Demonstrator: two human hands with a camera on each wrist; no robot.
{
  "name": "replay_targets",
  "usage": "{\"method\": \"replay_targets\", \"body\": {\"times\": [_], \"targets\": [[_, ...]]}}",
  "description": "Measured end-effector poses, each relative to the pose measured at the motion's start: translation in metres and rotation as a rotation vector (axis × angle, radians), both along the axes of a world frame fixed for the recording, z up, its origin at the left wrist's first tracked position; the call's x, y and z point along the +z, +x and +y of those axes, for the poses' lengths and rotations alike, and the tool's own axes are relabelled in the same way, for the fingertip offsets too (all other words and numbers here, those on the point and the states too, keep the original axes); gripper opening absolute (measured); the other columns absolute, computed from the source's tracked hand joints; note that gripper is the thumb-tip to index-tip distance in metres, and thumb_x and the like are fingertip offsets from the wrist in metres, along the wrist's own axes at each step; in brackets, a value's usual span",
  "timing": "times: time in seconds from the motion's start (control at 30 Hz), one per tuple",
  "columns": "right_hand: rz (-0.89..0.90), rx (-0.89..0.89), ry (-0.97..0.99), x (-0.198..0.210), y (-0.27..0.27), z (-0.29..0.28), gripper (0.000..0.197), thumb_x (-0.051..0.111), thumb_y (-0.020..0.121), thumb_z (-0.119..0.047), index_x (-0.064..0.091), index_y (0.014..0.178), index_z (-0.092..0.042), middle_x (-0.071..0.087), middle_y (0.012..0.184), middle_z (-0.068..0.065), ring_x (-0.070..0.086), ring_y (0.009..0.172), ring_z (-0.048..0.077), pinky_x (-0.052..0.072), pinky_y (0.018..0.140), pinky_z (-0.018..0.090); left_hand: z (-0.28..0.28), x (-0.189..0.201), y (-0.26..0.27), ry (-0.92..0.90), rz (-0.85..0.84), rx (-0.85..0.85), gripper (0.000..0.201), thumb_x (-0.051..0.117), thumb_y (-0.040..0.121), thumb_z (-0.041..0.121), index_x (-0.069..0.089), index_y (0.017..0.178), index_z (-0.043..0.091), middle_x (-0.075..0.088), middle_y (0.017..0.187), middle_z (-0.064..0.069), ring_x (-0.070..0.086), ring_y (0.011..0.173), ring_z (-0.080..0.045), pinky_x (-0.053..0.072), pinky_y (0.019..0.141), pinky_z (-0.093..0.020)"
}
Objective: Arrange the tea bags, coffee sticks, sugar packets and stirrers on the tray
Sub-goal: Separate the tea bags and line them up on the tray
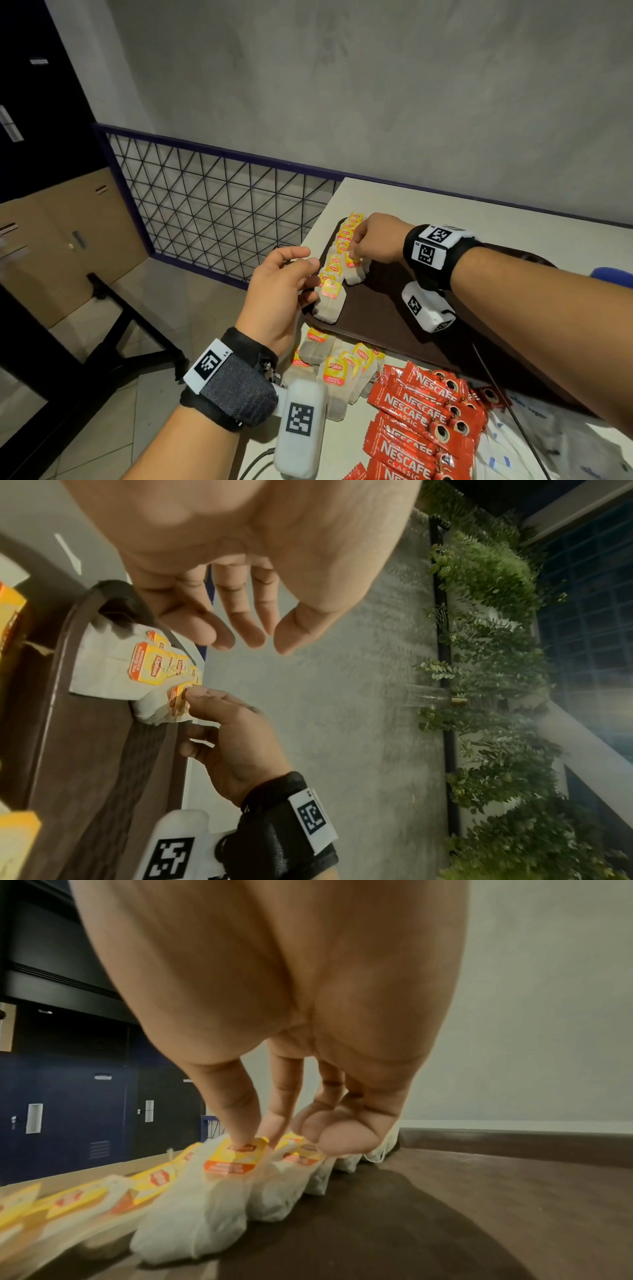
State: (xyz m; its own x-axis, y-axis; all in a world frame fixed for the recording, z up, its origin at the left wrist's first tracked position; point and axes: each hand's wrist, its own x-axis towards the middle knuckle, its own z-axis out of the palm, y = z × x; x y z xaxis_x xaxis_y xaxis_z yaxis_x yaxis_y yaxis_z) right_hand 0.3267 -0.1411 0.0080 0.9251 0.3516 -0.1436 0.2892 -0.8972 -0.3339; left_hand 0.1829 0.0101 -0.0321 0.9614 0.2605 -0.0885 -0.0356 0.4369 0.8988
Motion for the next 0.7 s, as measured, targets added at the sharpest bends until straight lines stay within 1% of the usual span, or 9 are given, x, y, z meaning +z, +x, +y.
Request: {"method": "replay_targets", "body": {"times": [0.03,0.07,0.17,0.23,0.33,0.47,0.5,0.57,0.7], "targets": [[-0.009,-0.007,0.011,-0.001,0.002,-0.002,0.018,0.07,0.092,-0.022,0.08,0.1,-0.01,0.075,0.104,0.009,0.067,0.099,0.024,0.058,0.089,0.04,0.0,0.0,0.0,0.0,0.0,-0.001,0.017,0.062,0.095,-0.001,0.062,0.107,0.011,0.062,0.08,-0.003,0.057,0.07,-0.018,0.046,0.053,-0.023],[-0.011,-0.019,0.014,-0.001,0.003,-0.003,0.019,0.07,0.092,-0.022,0.08,0.099,-0.008,0.075,0.103,0.008,0.067,0.099,0.025,0.057,0.088,0.04,0.0,0.0,0.0,0.002,0.0,-0.003,0.017,0.062,0.094,-0.001,0.062,0.106,0.012,0.062,0.079,-0.002,0.057,0.07,-0.018,0.046,0.054,-0.023],[0.021,-0.104,0.008,0.001,0.005,-0.007,0.025,0.071,0.09,-0.023,0.076,0.101,-0.001,0.072,0.096,0.015,0.068,0.085,0.03,0.056,0.072,0.037,0.0,0.0,0.001,0.005,0.003,-0.001,0.016,0.063,0.094,-0.001,0.062,0.104,0.012,0.063,0.079,-0.002,0.057,0.071,-0.018,0.046,0.054,-0.023],[0.058,-0.166,0.029,0.0,0.005,-0.01,0.024,0.072,0.088,-0.022,0.077,0.096,0.0,0.076,0.094,0.019,0.073,0.081,0.033,0.061,0.071,0.037,0.0,0.0,0.0,0.008,0.004,-0.001,0.016,0.063,0.094,0.0,0.062,0.104,0.012,0.063,0.08,-0.003,0.057,0.072,-0.018,0.047,0.054,-0.023],[0.107,-0.2,0.08,-0.003,0.003,-0.011,0.018,0.069,0.087,-0.017,0.079,0.082,-0.003,0.079,0.087,0.013,0.07,0.072,0.024,0.062,0.072,0.034,-0.001,0.001,-0.001,0.004,0.004,0.0,0.016,0.062,0.095,-0.001,0.062,0.105,0.012,0.062,0.079,-0.004,0.056,0.071,-0.019,0.046,0.053,-0.022],[0.152,-0.251,0.156,-0.005,0.001,-0.012,0.016,0.069,0.087,-0.013,0.078,0.088,0.001,0.074,0.07,0.006,0.066,0.06,0.018,0.062,0.069,0.033,0.0,0.001,-0.001,0.004,0.003,0.001,0.017,0.062,0.095,-0.001,0.061,0.107,0.011,0.061,0.081,-0.005,0.056,0.071,-0.019,0.047,0.053,-0.022],[0.145,-0.26,0.156,-0.005,0.0,-0.012,0.017,0.068,0.087,-0.013,0.077,0.09,0.001,0.074,0.07,0.007,0.066,0.059,0.019,0.062,0.067,0.032,-0.001,0.001,-0.001,0.006,0.004,-0.001,0.017,0.062,0.095,-0.001,0.061,0.107,0.011,0.062,0.081,-0.005,0.056,0.071,-0.018,0.047,0.053,-0.022],[0.116,-0.278,0.157,-0.004,-0.001,-0.015,0.018,0.067,0.087,-0.015,0.075,0.094,0.001,0.077,0.079,0.012,0.068,0.06,0.021,0.063,0.067,0.034,-0.001,0.001,-0.001,0.007,0.005,-0.002,0.017,0.063,0.095,0.0,0.061,0.106,0.011,0.062,0.079,-0.004,0.057,0.071,-0.018,0.047,0.054,-0.023],[0.084,-0.252,0.152,0.004,-0.009,-0.021,0.02,0.066,0.09,-0.018,0.074,0.096,0.0,0.079,0.086,0.015,0.076,0.074,0.029,0.065,0.072,0.038,-0.001,0.001,-0.001,0.005,0.0,0.0,0.016,0.062,0.094,-0.001,0.062,0.104,0.012,0.062,0.078,-0.002,0.057,0.071,-0.018,0.046,0.055,-0.024]]}}
